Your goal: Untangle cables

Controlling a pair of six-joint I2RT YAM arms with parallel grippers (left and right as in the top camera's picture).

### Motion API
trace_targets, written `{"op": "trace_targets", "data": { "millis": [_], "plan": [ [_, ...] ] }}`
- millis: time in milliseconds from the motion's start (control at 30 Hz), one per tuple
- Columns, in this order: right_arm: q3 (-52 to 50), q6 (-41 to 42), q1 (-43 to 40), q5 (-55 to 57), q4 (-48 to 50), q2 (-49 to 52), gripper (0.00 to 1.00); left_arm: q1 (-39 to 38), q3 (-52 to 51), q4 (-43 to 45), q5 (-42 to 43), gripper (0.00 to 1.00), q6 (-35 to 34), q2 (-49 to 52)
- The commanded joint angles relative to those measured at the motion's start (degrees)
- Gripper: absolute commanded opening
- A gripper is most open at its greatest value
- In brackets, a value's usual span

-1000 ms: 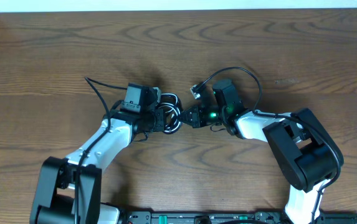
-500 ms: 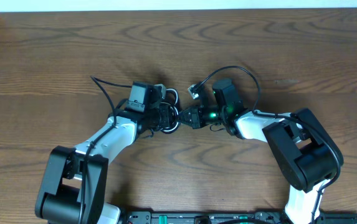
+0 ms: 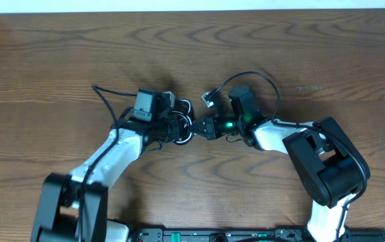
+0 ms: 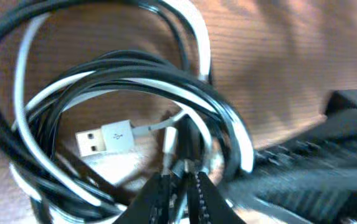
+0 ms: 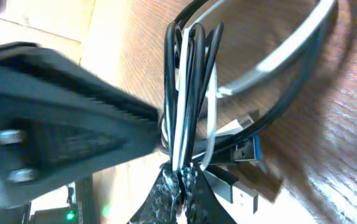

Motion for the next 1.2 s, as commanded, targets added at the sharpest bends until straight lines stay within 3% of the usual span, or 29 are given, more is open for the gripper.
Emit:
{"op": "trace_targets", "data": {
  "millis": [0, 267, 633, 1167],
  "plan": [
    [0.48, -1.25, 0.50, -1.57, 0.20, 0.70, 0.01, 0.13, 1.44, -2.01, 0.72, 0.16, 0.17, -2.84],
    [0.48, -1.25, 0.50, -1.57, 0.15, 0.70, 0.01, 0.07, 1.07, -7.85, 0.72, 0.16, 0.17, -2.23],
    [0.48, -1.25, 0.50, -1.20, 0.13, 0.70, 0.01, 0.07, -1.46, -7.82, 0.72, 0.08, 0.13, -2.01],
    [0.48, -1.25, 0.50, -1.18, 0.13, 0.70, 0.01, 0.07, -2.27, -2.95, -0.50, 0.08, -3.76, 2.49]
  ]
}}
